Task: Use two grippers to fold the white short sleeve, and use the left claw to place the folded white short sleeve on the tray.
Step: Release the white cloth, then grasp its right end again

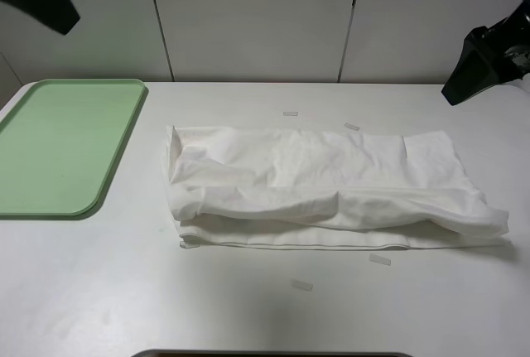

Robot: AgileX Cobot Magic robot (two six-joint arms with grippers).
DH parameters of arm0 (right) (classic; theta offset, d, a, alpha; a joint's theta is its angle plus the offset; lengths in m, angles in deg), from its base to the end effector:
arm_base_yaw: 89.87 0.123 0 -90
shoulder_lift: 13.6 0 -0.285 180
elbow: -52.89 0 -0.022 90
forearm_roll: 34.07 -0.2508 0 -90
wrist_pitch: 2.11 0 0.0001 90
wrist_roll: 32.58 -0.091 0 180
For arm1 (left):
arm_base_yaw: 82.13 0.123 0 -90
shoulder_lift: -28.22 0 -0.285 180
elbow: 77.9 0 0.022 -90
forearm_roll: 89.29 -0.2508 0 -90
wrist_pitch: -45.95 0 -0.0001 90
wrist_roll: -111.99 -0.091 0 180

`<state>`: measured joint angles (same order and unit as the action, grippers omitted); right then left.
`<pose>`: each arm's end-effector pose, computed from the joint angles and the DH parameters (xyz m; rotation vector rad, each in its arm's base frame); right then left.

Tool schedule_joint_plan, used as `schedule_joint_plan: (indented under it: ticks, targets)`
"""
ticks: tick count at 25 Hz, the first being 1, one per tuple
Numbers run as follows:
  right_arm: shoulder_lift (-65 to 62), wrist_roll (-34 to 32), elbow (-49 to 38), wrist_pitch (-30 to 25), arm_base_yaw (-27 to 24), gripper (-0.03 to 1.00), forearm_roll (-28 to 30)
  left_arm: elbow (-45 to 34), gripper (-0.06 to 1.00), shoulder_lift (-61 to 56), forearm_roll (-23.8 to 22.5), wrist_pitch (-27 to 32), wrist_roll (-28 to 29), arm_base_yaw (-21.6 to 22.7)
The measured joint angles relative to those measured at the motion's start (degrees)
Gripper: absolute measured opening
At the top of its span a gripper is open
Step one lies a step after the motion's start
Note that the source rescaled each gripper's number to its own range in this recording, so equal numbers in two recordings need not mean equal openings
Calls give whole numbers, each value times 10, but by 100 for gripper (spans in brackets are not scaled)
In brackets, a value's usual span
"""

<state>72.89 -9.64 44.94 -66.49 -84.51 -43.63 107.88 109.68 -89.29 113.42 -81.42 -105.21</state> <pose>0.2647 0.0385 0.3262 -0.6130 2.6795 0.1446 0.2297 -0.0979 0.4153 0.7826 2.3741 -0.0702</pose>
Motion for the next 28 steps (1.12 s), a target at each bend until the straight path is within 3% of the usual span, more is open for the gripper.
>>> schedule_joint_plan:
  ticks: [8, 11, 16, 28]
  targets:
    - [0, 0, 0, -1, 0, 100, -20, -208, 100, -166, -16, -4, 80, 0]
    - [0, 0, 0, -1, 0, 100, -24, -297, 100, -252, -16, -32, 117, 0]
    - [0, -2, 0, -1, 0, 100, -37, -410, 100, -393, -19, -59, 134, 0]
    - [0, -2, 0, 0, 0, 100, -45, -550, 100, -672, -60, -62, 195, 0]
